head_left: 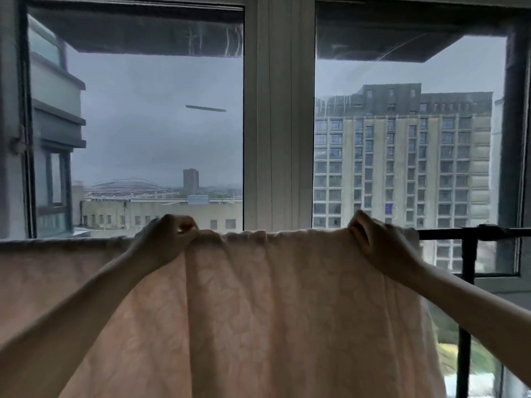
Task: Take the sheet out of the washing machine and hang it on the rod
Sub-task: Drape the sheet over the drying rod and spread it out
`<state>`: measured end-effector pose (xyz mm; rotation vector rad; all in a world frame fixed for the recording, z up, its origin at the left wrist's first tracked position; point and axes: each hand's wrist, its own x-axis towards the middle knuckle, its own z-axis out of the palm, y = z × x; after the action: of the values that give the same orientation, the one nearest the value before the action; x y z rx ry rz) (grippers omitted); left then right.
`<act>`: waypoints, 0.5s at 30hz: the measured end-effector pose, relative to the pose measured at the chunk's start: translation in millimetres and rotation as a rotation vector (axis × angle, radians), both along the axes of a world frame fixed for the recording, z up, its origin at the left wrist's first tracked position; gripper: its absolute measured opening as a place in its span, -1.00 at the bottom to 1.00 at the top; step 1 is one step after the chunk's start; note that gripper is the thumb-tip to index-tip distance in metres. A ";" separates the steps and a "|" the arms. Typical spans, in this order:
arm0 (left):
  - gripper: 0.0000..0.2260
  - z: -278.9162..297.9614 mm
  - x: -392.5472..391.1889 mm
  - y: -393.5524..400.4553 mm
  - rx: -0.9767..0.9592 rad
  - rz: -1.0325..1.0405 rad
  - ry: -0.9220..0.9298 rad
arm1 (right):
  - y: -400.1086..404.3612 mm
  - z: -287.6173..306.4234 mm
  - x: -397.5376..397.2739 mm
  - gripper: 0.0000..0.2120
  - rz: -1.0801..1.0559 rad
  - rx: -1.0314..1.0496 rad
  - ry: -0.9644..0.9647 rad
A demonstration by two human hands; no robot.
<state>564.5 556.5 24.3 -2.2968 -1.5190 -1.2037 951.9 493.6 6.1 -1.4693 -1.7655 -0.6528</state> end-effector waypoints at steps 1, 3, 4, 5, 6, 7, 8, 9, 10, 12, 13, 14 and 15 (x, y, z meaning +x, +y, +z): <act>-0.86 -1.7 2.9 -2.8 0.026 -0.023 0.009 | -0.9 -0.6 -0.4 -0.91 0.017 0.017 -0.010; -0.84 -4.3 10.4 -9.3 0.082 -0.076 0.051 | 0.4 -2.4 -0.3 -0.92 0.024 0.024 -0.036; -0.81 -4.6 15.3 -12.3 0.110 -0.094 0.076 | 2.2 -3.4 -0.2 -0.91 0.036 0.020 -0.048; -0.79 -4.7 20.8 -14.7 0.131 -0.115 0.101 | 4.0 -4.5 -0.8 -0.90 0.056 0.010 -0.060; -0.78 -4.4 27.1 -17.6 0.134 -0.149 0.127 | 4.8 -5.6 -2.7 -0.89 0.064 0.009 -0.084; -0.78 -4.1 33.9 -19.7 0.128 -0.201 0.151 | 5.0 -7.1 -5.5 -0.88 0.057 0.038 -0.145; -0.77 -4.1 41.0 -21.8 0.120 -0.261 0.172 | 5.5 -8.4 -8.7 -0.86 0.033 0.090 -0.232; -0.76 -4.1 48.2 -22.6 0.120 -0.309 0.189 | 5.4 -9.5 -12.6 -0.82 0.013 0.156 -0.319; -0.75 -4.3 54.7 -22.6 0.128 -0.334 0.204 | 5.5 -10.0 -16.6 -0.79 0.002 0.213 -0.381; -0.75 -5.8 64.3 -18.3 0.163 -0.345 0.208 | 6.1 -10.0 -23.8 -0.79 -0.003 0.264 -0.429; -0.77 -6.2 67.3 -15.8 0.180 -0.345 0.189 | 7.3 -10.2 -25.3 -0.80 -0.008 0.273 -0.422; -0.81 -5.4 68.9 -13.5 0.192 -0.346 0.158 | 8.1 -10.0 -26.3 -0.80 -0.020 0.276 -0.404; -0.85 -3.9 69.0 -10.4 0.196 -0.347 0.125 | 9.7 -10.4 -25.8 -0.80 -0.028 0.280 -0.394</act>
<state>633.5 546.1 20.4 -2.5109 -0.9404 -1.1939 926.1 503.3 -4.4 -1.2331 -1.8486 -1.2189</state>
